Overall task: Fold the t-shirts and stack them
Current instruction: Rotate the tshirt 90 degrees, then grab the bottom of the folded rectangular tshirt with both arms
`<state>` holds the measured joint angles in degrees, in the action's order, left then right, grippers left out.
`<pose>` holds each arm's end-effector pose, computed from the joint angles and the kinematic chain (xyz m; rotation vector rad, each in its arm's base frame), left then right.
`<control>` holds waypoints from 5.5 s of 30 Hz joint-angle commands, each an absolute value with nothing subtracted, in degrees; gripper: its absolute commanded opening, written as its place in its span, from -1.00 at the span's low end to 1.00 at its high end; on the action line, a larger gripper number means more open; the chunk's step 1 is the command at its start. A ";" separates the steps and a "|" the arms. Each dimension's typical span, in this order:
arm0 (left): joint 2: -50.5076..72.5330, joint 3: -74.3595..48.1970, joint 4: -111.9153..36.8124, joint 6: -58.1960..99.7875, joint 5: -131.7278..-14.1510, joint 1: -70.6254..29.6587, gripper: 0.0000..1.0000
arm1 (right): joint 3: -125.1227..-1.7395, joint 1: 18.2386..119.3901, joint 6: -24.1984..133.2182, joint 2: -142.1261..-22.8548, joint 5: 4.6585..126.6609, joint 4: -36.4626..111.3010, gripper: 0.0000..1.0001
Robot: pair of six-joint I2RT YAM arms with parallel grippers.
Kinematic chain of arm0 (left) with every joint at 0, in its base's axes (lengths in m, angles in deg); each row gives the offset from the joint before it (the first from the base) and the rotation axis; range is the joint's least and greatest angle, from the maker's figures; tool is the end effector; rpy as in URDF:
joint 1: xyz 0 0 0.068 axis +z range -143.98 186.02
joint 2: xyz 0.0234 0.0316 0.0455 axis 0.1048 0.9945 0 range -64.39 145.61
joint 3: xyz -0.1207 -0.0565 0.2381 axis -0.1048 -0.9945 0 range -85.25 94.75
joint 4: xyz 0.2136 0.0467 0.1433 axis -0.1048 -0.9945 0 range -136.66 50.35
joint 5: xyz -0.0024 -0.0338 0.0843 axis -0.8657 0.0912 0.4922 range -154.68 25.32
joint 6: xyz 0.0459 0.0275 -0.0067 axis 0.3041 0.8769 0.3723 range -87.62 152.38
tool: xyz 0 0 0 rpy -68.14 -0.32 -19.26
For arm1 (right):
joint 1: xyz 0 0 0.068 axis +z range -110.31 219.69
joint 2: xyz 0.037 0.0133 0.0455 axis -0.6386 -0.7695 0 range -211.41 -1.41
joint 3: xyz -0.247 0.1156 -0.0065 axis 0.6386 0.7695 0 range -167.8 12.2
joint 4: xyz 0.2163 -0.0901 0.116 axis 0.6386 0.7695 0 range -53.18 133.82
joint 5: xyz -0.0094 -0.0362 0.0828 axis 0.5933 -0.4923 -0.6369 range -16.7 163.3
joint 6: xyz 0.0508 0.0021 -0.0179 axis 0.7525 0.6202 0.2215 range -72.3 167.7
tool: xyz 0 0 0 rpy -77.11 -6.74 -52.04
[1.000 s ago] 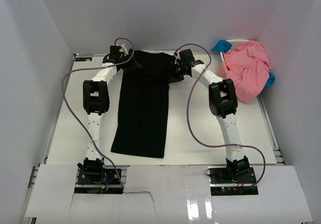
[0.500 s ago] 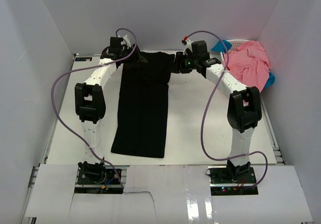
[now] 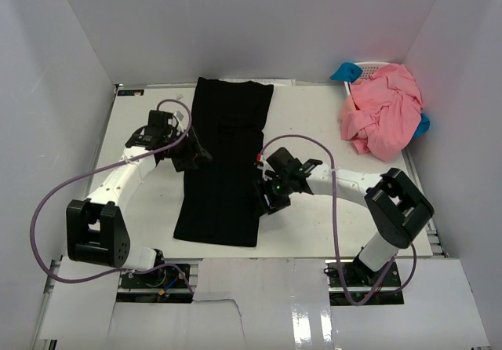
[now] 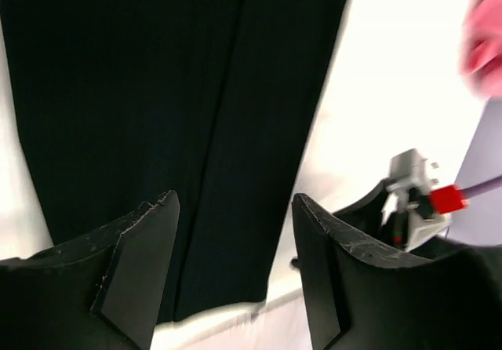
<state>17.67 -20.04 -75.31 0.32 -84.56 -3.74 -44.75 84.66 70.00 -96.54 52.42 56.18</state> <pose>0.2943 -0.0629 0.2762 -0.3450 2.5375 -0.7281 0.2251 0.2428 0.1817 -0.6823 2.6573 0.8621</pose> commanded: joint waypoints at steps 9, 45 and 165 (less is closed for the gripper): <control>1.53 -32.42 -85.00 -5.33 -88.78 -4.62 0.42 | -34.30 94.69 83.90 -84.73 54.32 52.03 0.25; -0.14 -40.42 -94.06 -3.66 -83.21 -4.71 0.46 | -24.81 101.12 99.20 -86.40 61.17 42.27 -0.85; 2.41 -55.72 -87.73 -17.90 -80.67 -13.41 -1.00 | -24.27 91.02 91.90 -77.00 55.20 52.29 -0.85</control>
